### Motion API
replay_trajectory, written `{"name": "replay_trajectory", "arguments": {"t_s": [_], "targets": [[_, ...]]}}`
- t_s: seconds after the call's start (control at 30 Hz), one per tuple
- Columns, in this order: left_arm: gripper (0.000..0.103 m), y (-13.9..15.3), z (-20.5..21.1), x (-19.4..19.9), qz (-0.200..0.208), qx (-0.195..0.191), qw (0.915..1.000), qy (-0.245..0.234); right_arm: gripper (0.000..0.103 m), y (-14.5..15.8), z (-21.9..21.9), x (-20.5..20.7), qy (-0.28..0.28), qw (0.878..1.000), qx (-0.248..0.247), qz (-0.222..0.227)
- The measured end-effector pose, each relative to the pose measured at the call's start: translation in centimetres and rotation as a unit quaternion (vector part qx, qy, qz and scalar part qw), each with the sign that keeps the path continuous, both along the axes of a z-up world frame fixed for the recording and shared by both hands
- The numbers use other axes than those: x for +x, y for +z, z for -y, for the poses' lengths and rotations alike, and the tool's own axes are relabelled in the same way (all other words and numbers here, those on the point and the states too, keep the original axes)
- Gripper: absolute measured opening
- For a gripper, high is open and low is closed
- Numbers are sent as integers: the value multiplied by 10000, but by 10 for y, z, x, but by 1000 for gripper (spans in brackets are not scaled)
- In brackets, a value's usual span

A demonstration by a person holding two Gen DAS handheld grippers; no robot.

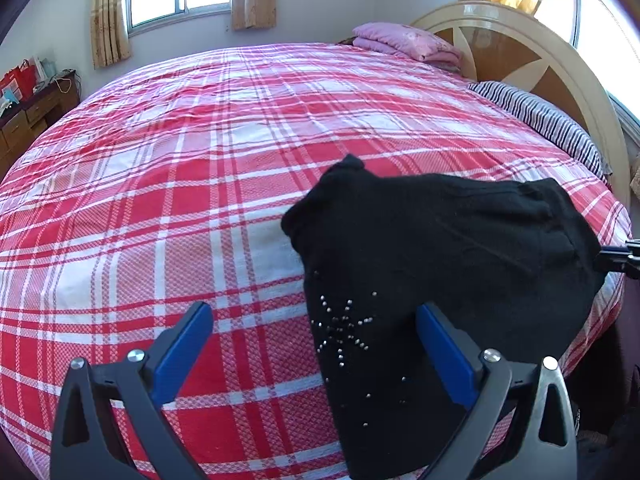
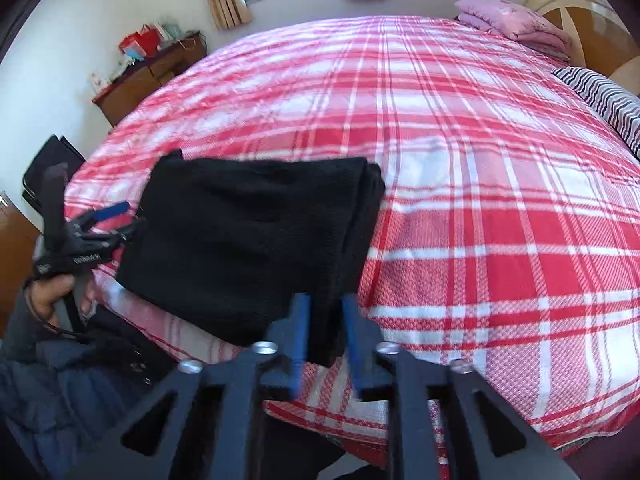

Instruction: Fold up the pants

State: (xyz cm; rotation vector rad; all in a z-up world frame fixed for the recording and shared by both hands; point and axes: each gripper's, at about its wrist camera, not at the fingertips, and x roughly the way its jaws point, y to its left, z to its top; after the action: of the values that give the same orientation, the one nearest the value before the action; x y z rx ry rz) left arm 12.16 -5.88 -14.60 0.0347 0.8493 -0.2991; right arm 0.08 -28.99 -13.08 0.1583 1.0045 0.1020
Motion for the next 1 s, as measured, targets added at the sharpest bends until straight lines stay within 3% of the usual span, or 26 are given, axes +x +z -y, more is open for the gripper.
{"name": "replay_trajectory", "arguments": {"t_s": [0.07,0.23,0.4,0.83,1.0], "targets": [[103,-2,-1,1,-17,-111,9999,-26,49,6,8,0,-156,9996,118,195],[103,-8,-4,7,-161,-467,9987,-87,49,-9,33,23,-625,9957,688,40],[103,-8,6,11,-51,-332,9992,-193,49,-26,43,46,-540,9873,1490,-144],[103,-12,17,23,-15,-382,9986,-369,46,-37,30,53,-337,9895,1395,137],[103,-11,18,23,-36,-443,9979,-481,32,-34,25,46,-176,9865,1569,424]]}}
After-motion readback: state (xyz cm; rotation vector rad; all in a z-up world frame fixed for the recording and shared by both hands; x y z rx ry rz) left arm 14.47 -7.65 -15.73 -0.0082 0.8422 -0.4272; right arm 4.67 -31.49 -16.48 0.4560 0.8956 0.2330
